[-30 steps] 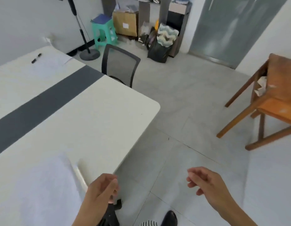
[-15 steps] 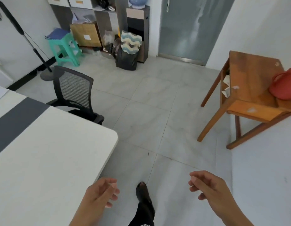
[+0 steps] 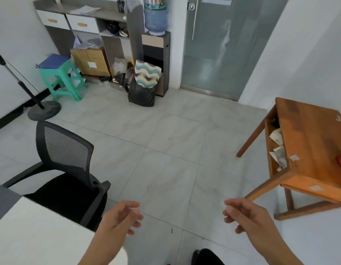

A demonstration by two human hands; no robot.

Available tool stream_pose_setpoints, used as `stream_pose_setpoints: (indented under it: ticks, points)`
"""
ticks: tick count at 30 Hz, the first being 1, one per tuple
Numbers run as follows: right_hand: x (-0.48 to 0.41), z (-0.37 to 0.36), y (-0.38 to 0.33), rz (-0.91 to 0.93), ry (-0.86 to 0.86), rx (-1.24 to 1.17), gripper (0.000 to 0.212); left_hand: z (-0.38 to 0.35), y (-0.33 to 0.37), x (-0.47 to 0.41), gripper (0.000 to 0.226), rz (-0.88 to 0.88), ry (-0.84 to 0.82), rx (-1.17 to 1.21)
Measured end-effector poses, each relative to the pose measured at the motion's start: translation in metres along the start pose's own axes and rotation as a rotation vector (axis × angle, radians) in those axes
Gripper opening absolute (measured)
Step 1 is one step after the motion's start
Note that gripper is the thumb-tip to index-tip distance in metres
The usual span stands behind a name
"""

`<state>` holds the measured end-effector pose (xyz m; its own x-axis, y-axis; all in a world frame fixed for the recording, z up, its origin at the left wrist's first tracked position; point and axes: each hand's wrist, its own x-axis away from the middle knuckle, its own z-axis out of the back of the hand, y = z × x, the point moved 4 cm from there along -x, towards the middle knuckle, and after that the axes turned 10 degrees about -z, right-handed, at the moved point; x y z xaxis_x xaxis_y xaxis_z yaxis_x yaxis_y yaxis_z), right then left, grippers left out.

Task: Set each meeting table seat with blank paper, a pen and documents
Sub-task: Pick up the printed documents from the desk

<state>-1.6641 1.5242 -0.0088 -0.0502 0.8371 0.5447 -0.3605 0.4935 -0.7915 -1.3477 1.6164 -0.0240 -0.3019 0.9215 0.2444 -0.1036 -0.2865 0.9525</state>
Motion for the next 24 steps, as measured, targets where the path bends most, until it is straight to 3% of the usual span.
stream_pose_setpoints:
  ticks: [6, 9, 12, 18, 24]
  points:
    - [-0.123, -0.034, -0.063, -0.030, -0.113, 0.069, 0.012, 0.019, -0.001, -0.100, 0.012, 0.111, 0.067, 0.005]
    - [-0.196, -0.049, -0.114, 0.011, -0.150, 0.091, 0.013, 0.030, 0.004, -0.161, 0.027, 0.154, 0.126, 0.039]
    - [-0.260, -0.071, -0.177, 0.051, -0.217, 0.131, 0.012, 0.048, 0.029, -0.220, 0.011, 0.144, 0.201, 0.054]
    - [-0.365, -0.146, -0.304, 0.149, -0.394, 0.279, 0.010, 0.100, 0.050, -0.304, 0.014, 0.153, 0.449, 0.091]
    - [-0.452, -0.246, -0.386, 0.185, -0.499, 0.339, 0.009, 0.160, 0.038, -0.389, 0.013, 0.250, 0.537, 0.166]
